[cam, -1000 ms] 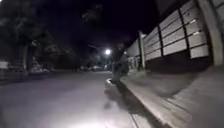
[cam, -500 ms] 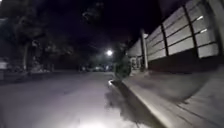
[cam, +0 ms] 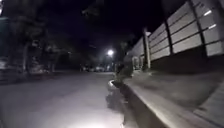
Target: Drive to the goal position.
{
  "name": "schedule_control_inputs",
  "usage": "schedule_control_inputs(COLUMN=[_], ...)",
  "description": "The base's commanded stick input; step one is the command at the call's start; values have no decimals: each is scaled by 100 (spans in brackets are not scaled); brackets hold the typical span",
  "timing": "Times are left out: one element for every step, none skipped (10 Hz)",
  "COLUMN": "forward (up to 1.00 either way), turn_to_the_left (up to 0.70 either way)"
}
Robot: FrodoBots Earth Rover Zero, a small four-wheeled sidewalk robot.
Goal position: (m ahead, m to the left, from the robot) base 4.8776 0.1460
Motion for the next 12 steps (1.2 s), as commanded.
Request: schedule_control_inputs(forward=[49, 49, 49, 49, 49, 49, 49, 49, 49, 49, 49, 49], turn_to_the_left=[4, 4, 4, 4, 4, 4, 4, 4, 4, 4, 4, 4])
